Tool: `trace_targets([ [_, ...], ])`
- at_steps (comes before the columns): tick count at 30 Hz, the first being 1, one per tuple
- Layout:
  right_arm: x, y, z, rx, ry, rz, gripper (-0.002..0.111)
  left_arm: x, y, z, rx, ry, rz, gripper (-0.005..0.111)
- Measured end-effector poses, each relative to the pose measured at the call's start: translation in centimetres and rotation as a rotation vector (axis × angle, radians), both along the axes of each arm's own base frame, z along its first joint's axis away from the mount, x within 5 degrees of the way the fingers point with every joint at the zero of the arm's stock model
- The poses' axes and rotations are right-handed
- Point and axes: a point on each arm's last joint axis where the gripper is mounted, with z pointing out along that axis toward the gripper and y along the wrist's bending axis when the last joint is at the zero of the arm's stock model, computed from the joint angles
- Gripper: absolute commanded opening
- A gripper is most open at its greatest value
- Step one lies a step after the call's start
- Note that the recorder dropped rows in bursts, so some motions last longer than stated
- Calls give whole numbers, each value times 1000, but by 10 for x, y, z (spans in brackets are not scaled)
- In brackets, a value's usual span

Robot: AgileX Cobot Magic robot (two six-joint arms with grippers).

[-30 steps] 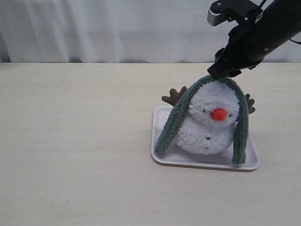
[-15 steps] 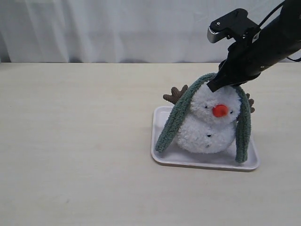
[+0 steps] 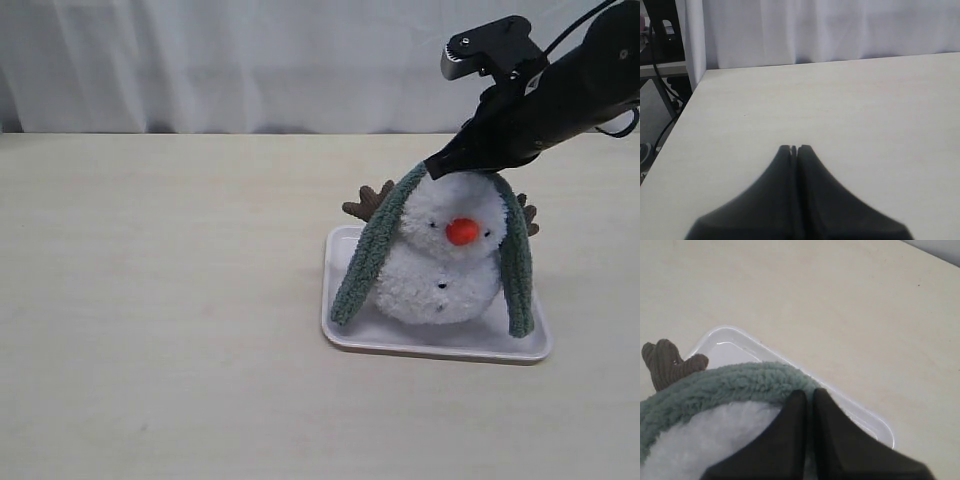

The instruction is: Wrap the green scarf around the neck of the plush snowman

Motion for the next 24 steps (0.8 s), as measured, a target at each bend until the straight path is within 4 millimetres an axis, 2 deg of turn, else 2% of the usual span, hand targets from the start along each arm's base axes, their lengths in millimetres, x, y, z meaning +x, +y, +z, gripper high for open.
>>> trace_targets([
  [5,6,1,2,68,-55,-70,4,0,0,0,2,0,0,0],
  [18,16,3,-46,40,76,-84,4,0,0,0,2,0,0,0],
  [24,15,3,-52,32,108,-83,4,0,0,0,2,0,0,0],
])
